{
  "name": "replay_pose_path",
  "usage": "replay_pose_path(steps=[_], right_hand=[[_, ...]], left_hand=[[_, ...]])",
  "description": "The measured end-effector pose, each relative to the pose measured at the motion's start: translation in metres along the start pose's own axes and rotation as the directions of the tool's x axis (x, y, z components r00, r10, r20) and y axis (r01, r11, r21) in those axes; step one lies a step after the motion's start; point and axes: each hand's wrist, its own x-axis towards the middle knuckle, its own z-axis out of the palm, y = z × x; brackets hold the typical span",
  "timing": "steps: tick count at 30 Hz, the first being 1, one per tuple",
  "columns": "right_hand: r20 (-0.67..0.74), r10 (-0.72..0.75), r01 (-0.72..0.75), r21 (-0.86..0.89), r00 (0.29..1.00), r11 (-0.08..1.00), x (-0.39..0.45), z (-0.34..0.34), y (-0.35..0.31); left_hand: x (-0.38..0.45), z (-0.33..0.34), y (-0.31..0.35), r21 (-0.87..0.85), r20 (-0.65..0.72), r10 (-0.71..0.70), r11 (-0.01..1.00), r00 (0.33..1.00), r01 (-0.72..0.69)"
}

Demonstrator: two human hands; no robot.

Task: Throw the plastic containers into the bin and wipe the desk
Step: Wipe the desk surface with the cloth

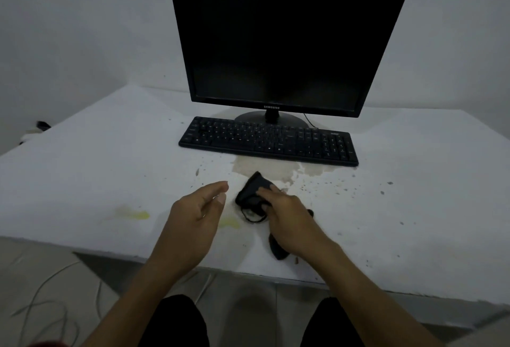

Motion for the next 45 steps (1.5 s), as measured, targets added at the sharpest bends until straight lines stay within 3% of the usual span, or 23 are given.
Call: replay_pose_path(steps=[4,8,11,14,19,22,28,31,34,39,42,45], right_hand=[[-0.044,0.060,-0.065,-0.114,0.997,0.991,0.027,-0.006,0.014],[0.069,-0.076,0.090,-0.215,0.995,0.973,0.014,-0.004,0.015],[0.147,-0.211,0.243,-0.253,0.966,0.936,-0.021,-0.015,0.029],[0.122,-0.170,0.202,-0.328,0.978,0.923,-0.023,-0.038,0.051],[0.034,0.004,0.003,-0.201,0.999,0.980,0.018,-0.033,0.055],[0.070,-0.059,0.071,-0.184,0.996,0.980,0.009,-0.022,0.037],[0.235,-0.323,0.374,-0.219,0.917,0.901,-0.069,-0.041,0.046],[0.162,-0.198,0.234,-0.246,0.967,0.941,-0.059,-0.061,0.062],[0.096,-0.005,0.020,-0.163,0.995,0.986,-0.027,-0.061,0.063],[0.045,-0.003,0.009,-0.137,0.999,0.991,0.001,-0.023,0.033],[-0.045,0.013,-0.007,0.113,0.999,0.994,0.002,-0.009,0.004],[-0.200,0.192,-0.094,0.420,0.961,0.903,0.008,-0.006,-0.015]], left_hand=[[-0.001,-0.002,0.001,0.010,-0.005,0.003,1.000,1.000,-0.003],[-0.015,0.007,-0.001,0.042,-0.010,0.042,0.998,0.999,-0.041],[-0.023,0.013,-0.015,0.208,0.007,0.138,0.968,0.990,-0.136],[-0.020,0.009,-0.037,0.375,0.011,0.235,0.900,0.972,-0.222],[-0.017,0.007,-0.049,0.449,-0.007,0.249,0.866,0.969,-0.219],[-0.016,0.007,-0.052,0.473,-0.019,0.242,0.857,0.970,-0.204],[-0.018,0.010,-0.053,0.512,-0.035,0.233,0.839,0.972,-0.183],[-0.018,0.012,-0.053,0.517,-0.036,0.239,0.835,0.970,-0.186],[-0.018,0.013,-0.053,0.517,-0.046,0.247,0.835,0.968,-0.188],[-0.019,0.013,-0.052,0.515,-0.030,0.251,0.833,0.968,-0.200],[-0.018,0.012,-0.049,0.463,-0.017,0.250,0.860,0.968,-0.214],[-0.018,0.006,-0.038,0.320,-0.094,0.247,0.925,0.964,-0.206]])
